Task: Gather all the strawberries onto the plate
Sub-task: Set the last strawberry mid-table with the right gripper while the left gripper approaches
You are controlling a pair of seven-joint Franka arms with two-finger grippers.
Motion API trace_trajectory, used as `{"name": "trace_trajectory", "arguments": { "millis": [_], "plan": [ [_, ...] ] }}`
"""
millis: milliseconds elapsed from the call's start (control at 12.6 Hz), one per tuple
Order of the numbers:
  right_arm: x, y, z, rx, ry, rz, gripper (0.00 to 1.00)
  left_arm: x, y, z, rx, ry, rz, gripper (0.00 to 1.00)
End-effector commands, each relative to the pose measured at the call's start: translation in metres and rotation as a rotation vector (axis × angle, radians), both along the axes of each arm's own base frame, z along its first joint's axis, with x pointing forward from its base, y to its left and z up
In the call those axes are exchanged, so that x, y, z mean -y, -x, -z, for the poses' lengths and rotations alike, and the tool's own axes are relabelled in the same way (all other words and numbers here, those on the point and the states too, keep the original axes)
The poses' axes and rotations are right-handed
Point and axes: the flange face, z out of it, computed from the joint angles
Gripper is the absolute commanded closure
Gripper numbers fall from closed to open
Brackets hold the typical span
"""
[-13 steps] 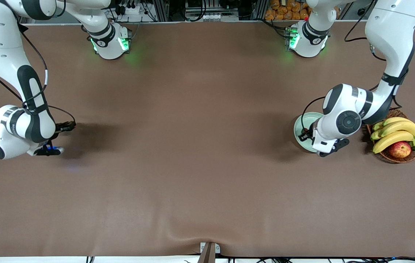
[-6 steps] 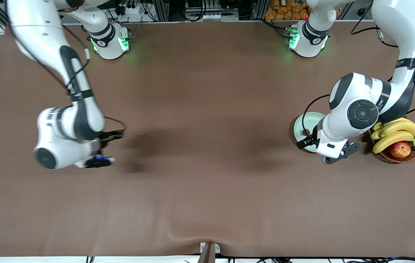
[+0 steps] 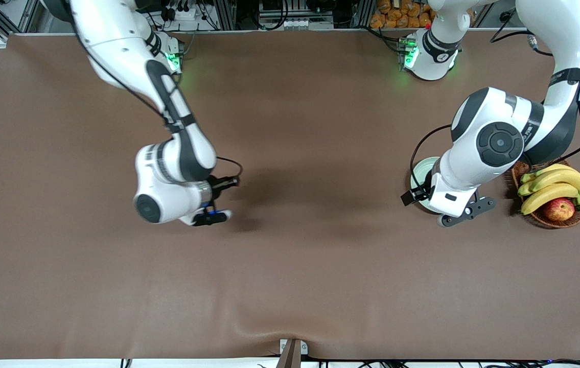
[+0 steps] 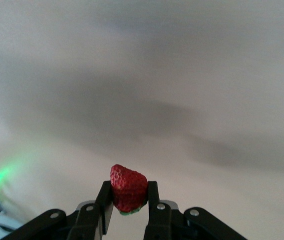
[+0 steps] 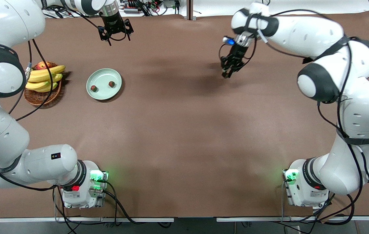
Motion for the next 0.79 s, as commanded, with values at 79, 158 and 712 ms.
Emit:
{"name": "trace_trajectory", "arguments": {
  "millis": [79, 158, 712],
  "plan": [
    [-0.039, 0.01, 0.027, 0.038, 0.053, 0.072, 0.78, 0.01, 0.003, -0.025, -0.019, 0.007, 0.001, 0.0],
    [-0.046, 0.014, 0.032, 0.033, 0.055, 0.078, 0.65, 0.016, 0.006, -0.027, -0.016, 0.011, 0.007, 0.0],
    [-0.026, -0.017, -0.011, 0.126, 0.018, 0.071, 0.04, 0.069, 0.021, -0.042, -0.026, 0.085, -0.029, 0.0]
  ]
}}
